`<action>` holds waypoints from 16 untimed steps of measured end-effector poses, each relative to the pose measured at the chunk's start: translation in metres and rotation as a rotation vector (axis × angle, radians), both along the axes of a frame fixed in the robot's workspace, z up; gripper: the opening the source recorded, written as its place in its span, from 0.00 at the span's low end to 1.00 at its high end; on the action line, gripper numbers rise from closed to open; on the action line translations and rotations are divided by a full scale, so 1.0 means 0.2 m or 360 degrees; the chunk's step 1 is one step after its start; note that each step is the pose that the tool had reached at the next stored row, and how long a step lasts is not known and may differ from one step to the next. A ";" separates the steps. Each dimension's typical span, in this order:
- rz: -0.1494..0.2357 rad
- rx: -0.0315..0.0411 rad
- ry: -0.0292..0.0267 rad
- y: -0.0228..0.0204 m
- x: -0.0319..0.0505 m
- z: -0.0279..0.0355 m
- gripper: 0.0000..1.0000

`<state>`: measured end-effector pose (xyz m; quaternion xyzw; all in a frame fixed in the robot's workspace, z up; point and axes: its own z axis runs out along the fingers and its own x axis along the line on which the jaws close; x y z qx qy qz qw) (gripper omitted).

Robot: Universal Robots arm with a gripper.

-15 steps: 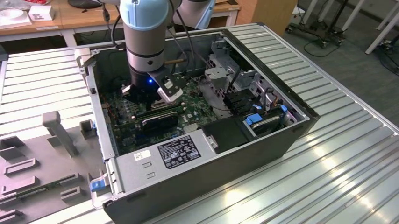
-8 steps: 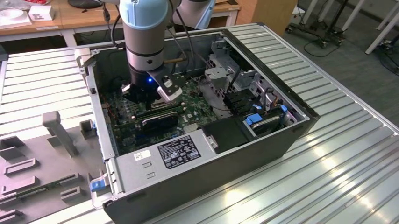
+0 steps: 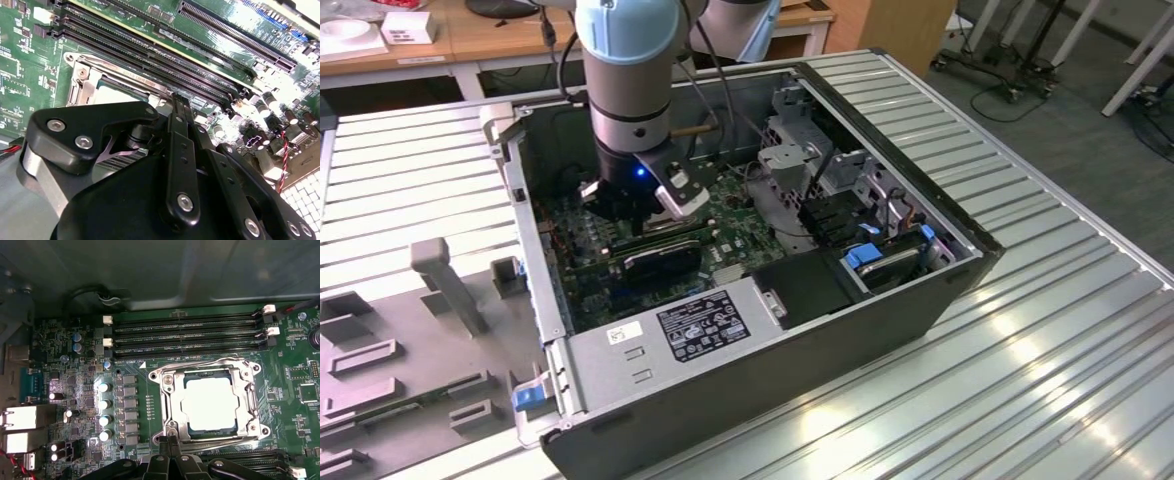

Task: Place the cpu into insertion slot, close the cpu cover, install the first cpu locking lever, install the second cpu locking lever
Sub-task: 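Install the second cpu locking lever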

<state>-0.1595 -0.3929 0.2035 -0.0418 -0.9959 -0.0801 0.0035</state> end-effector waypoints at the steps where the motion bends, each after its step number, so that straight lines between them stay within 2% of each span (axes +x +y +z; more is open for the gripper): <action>1: 0.0000 0.0000 -0.00002 0.000 -0.001 -0.002 0.11; 16: 0.0000 0.0000 0.00002 0.000 -0.011 -0.024 0.11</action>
